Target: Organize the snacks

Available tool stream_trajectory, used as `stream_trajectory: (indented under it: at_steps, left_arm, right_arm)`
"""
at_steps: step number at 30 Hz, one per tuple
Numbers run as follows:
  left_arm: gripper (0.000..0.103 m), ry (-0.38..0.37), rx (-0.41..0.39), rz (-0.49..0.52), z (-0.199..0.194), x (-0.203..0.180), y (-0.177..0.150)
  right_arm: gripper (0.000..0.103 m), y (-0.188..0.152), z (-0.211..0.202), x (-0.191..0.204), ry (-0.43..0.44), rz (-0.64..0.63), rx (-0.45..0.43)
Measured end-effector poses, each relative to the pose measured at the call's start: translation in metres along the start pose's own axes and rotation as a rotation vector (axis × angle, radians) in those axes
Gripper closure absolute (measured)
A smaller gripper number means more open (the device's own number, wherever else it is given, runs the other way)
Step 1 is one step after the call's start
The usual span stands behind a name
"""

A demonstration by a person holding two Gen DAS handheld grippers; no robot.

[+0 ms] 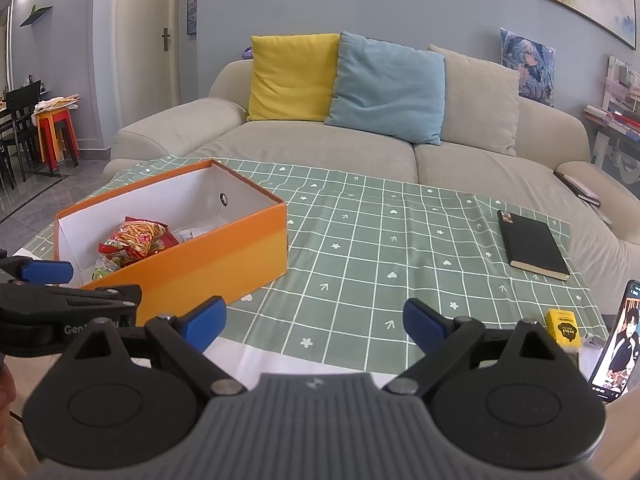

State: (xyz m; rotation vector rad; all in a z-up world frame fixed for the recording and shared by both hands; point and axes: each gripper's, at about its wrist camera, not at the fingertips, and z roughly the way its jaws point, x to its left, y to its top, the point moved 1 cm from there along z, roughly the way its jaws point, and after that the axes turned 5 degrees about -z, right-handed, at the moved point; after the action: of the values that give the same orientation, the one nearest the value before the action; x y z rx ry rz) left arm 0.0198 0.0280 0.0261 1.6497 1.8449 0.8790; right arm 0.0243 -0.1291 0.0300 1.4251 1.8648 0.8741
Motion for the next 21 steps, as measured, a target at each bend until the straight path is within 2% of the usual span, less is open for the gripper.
stream_trajectory:
  at_steps: [21]
  left_arm:
    - [0.018, 0.014, -0.005, 0.002, -0.0008, 0.0035, 0.0001]
  right_arm:
    - [0.011, -0.0035, -0.0005, -0.0033, 0.0, 0.004, 0.007]
